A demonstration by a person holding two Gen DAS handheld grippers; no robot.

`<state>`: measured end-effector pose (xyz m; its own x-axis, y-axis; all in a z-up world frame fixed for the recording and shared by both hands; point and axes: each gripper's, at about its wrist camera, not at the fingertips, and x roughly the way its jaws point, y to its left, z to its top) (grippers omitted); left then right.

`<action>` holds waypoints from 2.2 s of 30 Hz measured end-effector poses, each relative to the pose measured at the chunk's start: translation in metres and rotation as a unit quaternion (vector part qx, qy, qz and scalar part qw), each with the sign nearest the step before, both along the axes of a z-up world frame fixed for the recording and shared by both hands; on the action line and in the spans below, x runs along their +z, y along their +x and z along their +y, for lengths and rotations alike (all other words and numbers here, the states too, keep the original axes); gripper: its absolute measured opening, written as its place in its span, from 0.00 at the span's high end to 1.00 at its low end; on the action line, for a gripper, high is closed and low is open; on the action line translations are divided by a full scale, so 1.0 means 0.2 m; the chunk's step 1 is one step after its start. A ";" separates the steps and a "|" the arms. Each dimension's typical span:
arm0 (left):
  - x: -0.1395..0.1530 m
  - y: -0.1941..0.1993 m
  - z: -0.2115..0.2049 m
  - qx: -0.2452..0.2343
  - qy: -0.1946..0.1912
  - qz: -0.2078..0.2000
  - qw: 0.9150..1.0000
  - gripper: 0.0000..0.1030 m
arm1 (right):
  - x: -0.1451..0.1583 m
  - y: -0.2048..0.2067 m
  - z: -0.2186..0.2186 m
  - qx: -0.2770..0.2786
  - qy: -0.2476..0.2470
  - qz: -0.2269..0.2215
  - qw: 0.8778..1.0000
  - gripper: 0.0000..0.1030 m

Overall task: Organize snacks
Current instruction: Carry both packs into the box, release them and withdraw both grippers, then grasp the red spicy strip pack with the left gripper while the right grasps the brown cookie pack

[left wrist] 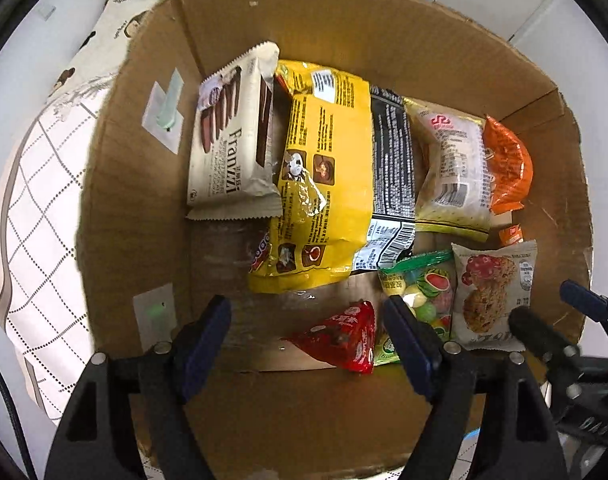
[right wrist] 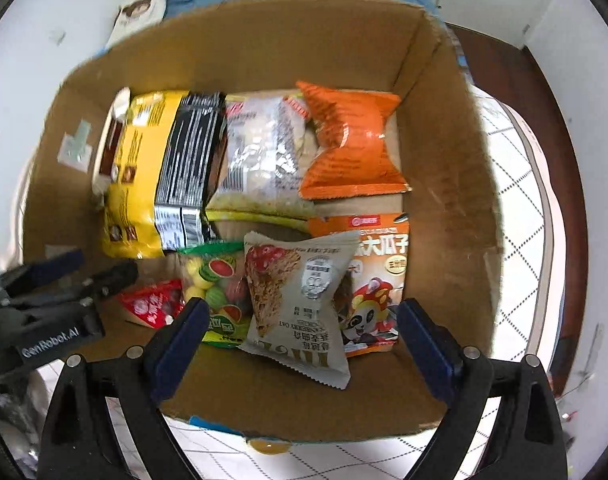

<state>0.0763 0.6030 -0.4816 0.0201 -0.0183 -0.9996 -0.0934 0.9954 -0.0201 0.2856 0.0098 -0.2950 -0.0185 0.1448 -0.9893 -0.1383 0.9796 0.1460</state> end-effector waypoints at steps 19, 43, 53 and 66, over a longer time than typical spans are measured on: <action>0.51 -0.32 -0.06 -0.008 0.036 -0.159 0.987 0.25 | 0.41 -0.20 -0.05 0.002 0.025 -0.112 0.993 0.06; 0.82 -0.60 -0.11 -0.008 0.074 -0.247 0.966 0.25 | 0.78 -0.51 -0.12 -0.013 0.078 -0.176 0.981 0.06; 0.32 -0.86 0.20 0.041 0.102 -0.110 0.988 0.25 | 0.15 -0.72 0.02 -0.015 0.101 -0.029 0.994 0.44; -0.31 -1.00 0.36 0.069 0.043 0.051 0.995 0.25 | -0.40 -0.72 0.36 0.006 0.040 0.041 0.998 0.33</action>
